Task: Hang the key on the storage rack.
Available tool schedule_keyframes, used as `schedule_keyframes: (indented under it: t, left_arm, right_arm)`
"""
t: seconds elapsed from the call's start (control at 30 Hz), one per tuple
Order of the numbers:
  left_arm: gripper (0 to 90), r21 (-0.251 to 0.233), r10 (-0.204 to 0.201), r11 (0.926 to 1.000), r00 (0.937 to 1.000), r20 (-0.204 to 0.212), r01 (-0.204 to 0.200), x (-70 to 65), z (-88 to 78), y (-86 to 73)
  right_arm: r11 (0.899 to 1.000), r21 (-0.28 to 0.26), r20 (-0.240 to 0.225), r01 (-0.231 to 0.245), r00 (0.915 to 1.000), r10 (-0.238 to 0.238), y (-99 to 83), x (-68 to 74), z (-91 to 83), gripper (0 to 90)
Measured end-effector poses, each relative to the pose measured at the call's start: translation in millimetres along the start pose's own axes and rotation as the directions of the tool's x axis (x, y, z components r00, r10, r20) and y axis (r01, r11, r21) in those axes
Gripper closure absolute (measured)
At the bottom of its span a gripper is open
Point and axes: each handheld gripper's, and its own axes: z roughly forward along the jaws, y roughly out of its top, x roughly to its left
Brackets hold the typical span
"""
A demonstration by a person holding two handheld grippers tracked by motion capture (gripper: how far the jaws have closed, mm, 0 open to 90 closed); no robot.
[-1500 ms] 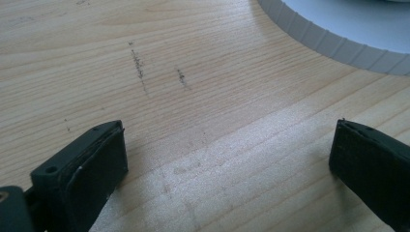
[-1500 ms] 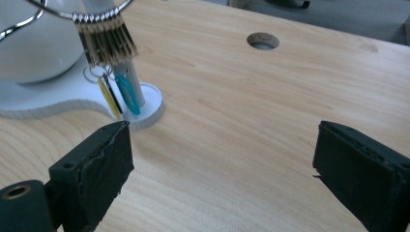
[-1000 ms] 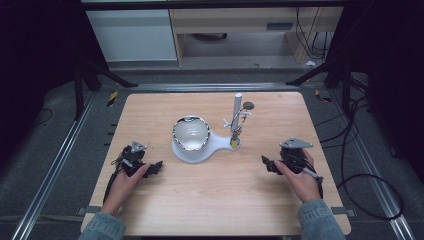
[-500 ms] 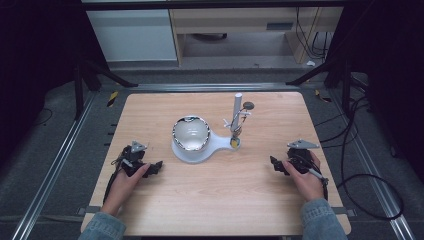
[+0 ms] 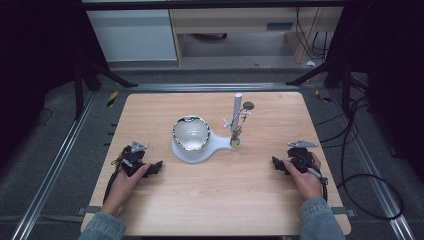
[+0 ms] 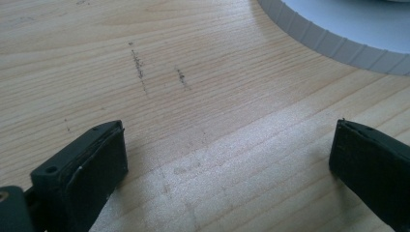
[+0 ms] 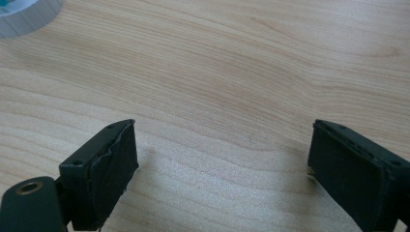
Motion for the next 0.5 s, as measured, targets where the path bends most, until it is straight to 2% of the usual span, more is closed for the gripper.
schedule_keyframes:
  t: [0.5]
  left_arm:
    - [0.0,0.000,0.001,1.0000,1.0000,0.000,-0.001,0.1,0.0,0.0]
  right_arm:
    - [1.000,0.002,0.019,-0.009,0.9998,0.009,-2.0,5.6,2.9,6.4]
